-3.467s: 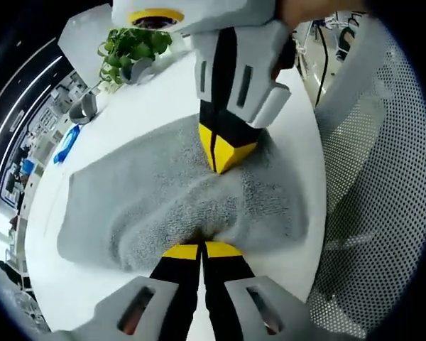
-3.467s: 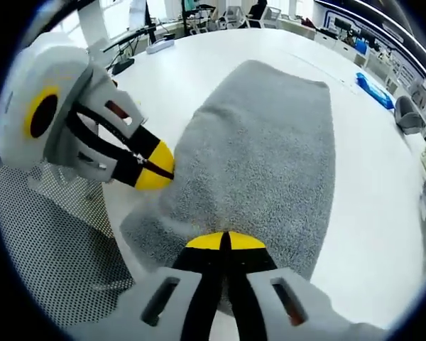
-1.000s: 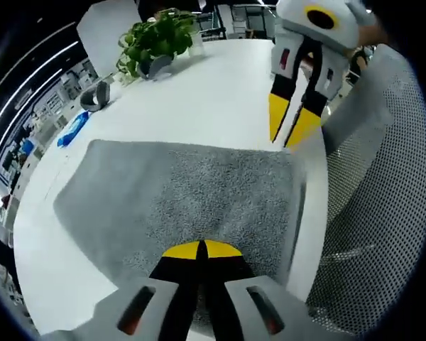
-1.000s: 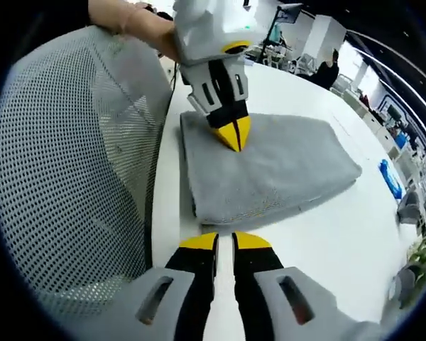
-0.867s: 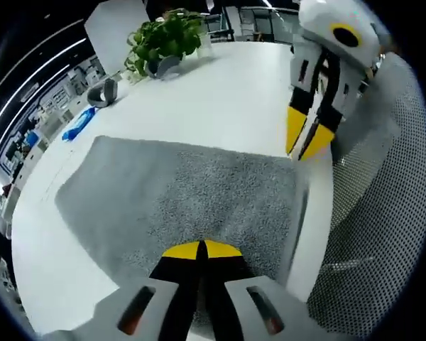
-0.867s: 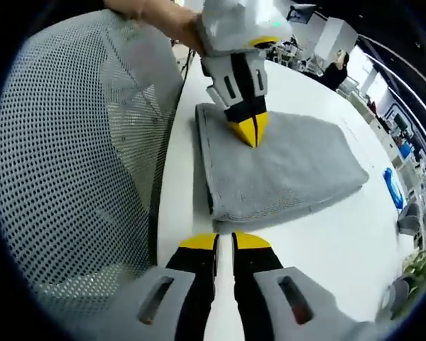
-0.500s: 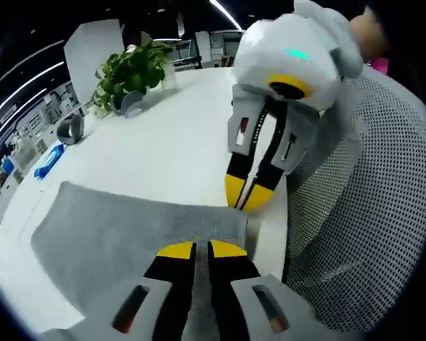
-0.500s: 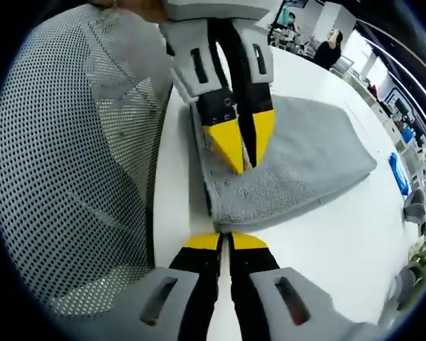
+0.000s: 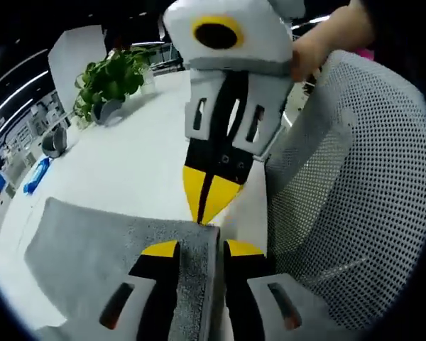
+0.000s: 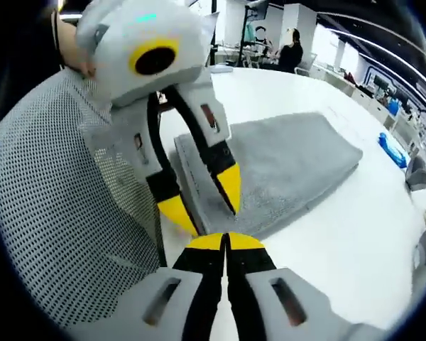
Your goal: Fold the towel on the table until its edges align and the towel forms a compact rectangular stack.
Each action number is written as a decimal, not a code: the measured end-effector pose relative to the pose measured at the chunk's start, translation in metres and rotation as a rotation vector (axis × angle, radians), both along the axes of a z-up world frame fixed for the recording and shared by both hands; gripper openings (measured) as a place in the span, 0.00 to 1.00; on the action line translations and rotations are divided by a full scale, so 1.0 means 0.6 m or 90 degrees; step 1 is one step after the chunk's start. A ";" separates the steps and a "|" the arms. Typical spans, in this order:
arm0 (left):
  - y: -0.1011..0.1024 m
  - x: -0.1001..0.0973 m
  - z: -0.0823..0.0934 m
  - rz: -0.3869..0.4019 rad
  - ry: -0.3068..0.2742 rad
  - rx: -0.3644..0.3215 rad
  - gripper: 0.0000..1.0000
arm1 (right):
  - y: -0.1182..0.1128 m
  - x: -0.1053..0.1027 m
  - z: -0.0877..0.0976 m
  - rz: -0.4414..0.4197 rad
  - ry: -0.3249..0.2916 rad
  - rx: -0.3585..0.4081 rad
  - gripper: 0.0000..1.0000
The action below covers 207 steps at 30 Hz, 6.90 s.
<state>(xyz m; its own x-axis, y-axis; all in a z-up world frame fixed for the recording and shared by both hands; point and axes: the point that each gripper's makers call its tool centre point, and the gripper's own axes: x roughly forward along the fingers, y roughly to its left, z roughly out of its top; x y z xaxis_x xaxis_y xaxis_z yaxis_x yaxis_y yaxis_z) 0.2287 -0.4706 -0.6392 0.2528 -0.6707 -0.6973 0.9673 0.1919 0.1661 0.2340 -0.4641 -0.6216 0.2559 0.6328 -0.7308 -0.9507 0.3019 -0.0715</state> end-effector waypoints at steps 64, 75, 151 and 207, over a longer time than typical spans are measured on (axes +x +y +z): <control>0.200 0.111 0.024 0.298 0.095 -0.049 0.16 | -0.035 0.160 -0.004 -0.367 0.333 0.284 0.02; 0.192 0.151 0.098 0.378 0.130 -0.288 0.07 | -0.042 0.169 0.036 -0.324 0.302 0.362 0.02; 0.217 0.238 0.027 0.357 -0.014 -0.066 0.28 | -0.046 0.237 -0.012 -0.241 -0.018 0.049 0.16; 0.164 0.324 -0.006 0.264 0.114 -0.073 0.26 | 0.002 0.306 -0.041 -0.198 0.060 0.028 0.22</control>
<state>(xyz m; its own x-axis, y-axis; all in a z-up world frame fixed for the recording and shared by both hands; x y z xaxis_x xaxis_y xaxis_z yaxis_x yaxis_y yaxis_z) 0.4233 -0.3720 -0.6429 0.3975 -0.6142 -0.6818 0.8168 0.5754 -0.0421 0.4174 -0.4627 -0.6464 0.3747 0.5660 -0.7344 -0.8144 0.5795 0.0311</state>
